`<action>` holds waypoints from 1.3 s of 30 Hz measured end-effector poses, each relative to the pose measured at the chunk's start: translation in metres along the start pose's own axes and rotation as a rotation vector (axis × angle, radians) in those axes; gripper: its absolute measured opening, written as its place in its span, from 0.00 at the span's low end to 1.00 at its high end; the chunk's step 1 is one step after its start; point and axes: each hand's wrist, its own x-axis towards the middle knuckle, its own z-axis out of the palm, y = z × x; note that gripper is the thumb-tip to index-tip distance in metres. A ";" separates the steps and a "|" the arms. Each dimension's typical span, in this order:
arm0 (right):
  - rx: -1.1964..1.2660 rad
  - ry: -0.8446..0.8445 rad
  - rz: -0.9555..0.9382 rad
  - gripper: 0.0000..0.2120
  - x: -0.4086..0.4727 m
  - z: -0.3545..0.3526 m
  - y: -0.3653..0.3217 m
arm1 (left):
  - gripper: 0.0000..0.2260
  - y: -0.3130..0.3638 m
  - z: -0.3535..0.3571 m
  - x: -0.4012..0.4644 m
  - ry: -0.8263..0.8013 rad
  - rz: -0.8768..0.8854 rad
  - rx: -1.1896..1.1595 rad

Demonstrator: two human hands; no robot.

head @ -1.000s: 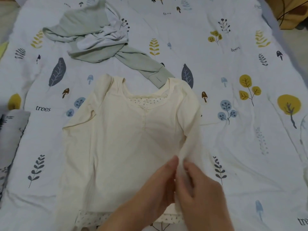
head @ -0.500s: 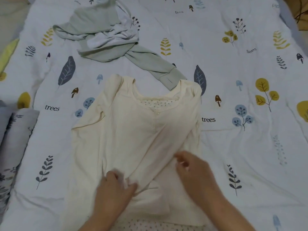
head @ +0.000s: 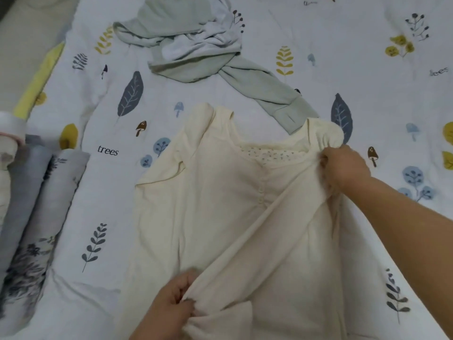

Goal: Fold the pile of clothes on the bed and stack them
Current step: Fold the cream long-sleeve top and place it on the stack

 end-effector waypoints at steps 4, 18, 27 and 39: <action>0.031 0.197 0.020 0.14 0.018 -0.011 -0.009 | 0.04 -0.007 -0.014 0.004 0.022 -0.091 0.094; 0.353 0.323 0.212 0.10 0.017 0.007 0.015 | 0.04 -0.008 -0.027 0.013 -0.030 -0.184 0.025; 0.295 0.345 0.191 0.29 -0.052 0.031 -0.009 | 0.08 -0.003 -0.019 0.008 0.153 -0.091 0.115; 0.056 0.221 0.007 0.10 -0.057 0.035 -0.014 | 0.11 -0.012 -0.037 -0.014 -0.080 -0.189 0.320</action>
